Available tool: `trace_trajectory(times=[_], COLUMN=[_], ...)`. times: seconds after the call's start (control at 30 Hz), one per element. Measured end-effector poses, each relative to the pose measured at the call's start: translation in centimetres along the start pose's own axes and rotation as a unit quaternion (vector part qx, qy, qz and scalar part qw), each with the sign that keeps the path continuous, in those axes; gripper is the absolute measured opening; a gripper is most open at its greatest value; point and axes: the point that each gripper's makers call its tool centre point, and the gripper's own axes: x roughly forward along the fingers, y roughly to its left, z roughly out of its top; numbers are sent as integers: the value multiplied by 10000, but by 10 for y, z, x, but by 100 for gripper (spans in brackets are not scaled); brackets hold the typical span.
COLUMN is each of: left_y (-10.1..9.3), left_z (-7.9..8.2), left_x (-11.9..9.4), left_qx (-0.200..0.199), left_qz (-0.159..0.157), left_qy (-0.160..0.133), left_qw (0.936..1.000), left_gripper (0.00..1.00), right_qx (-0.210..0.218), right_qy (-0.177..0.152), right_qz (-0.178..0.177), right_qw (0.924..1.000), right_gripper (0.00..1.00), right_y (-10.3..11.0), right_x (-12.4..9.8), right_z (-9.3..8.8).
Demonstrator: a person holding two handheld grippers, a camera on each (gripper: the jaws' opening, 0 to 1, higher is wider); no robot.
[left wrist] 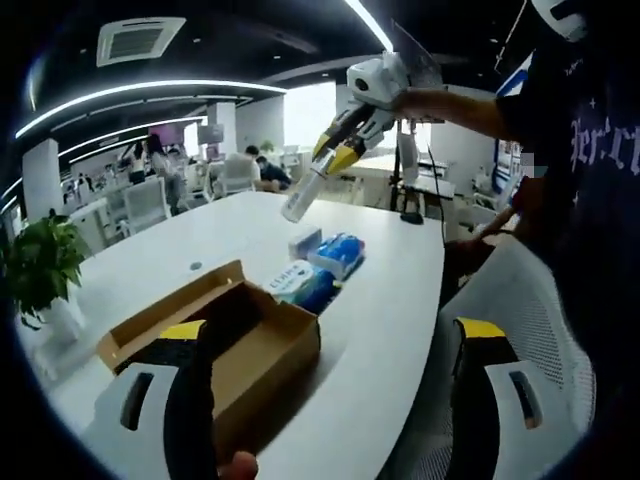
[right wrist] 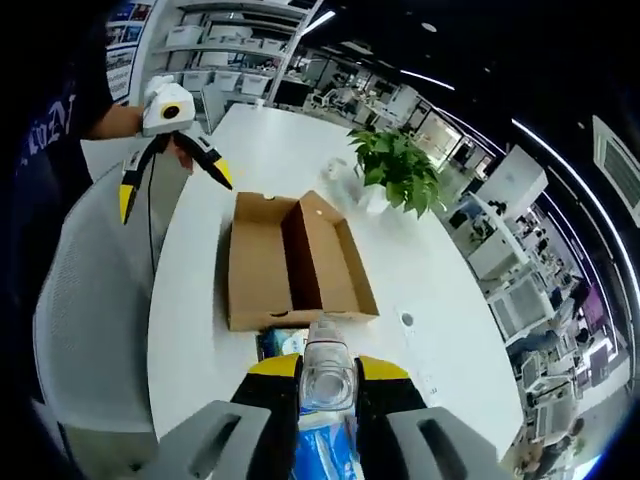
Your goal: Operate the shoe box by opening the lid, removing the specified soft item, and placing it in the target area until the item is outside and the box remains undamaged.
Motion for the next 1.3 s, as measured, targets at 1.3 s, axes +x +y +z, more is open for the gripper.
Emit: trace_trajectory(times=[1.3], left_y=[13], left_z=[-11], left_x=[-42], left_qx=[-692], left_qz=[841], left_qy=[-522], left_qw=[9927], left_gripper=[99], right_qx=[-604], right_qy=[1163], right_qz=[957], right_qw=[9868], right_gripper=[16], right_y=[-33], right_x=[103], right_z=[-52])
